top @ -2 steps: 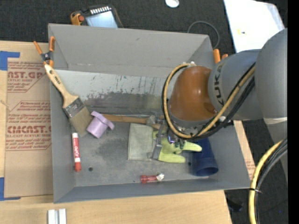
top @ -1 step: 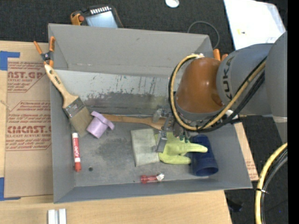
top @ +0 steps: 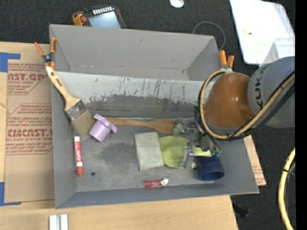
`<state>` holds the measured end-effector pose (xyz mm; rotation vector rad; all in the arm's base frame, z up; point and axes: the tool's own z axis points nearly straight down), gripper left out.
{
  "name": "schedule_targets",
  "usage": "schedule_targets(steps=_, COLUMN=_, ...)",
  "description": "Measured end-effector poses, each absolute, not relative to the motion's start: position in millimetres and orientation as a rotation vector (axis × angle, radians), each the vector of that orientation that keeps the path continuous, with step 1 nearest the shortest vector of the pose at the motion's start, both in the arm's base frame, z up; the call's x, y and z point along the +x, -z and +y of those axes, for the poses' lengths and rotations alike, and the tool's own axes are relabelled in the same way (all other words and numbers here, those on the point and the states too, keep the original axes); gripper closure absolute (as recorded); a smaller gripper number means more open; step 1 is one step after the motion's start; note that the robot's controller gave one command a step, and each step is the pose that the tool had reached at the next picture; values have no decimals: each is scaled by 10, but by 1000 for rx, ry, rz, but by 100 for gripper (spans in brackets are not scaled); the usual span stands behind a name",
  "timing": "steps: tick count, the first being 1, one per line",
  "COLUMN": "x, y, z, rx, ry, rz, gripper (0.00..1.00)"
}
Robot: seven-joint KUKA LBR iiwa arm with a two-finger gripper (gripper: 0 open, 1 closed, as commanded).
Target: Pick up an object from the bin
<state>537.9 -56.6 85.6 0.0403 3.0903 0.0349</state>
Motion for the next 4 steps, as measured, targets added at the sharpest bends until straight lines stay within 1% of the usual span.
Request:
schedule_targets(steps=1, x=5625, y=-705, z=-988, rx=62, ry=-44, rz=3083, gripper=0)
schedule_targets(steps=2, x=5021, y=-702, z=-1195, rx=44, ry=-41, rz=3082, gripper=0)
schedule_targets(steps=3, x=5642, y=-703, z=-800, rx=120, ry=-46, rz=3073, gripper=100)
schedule_targets(steps=4, x=5642, y=-702, z=-801, rx=121, ry=-46, rz=3073, gripper=100)
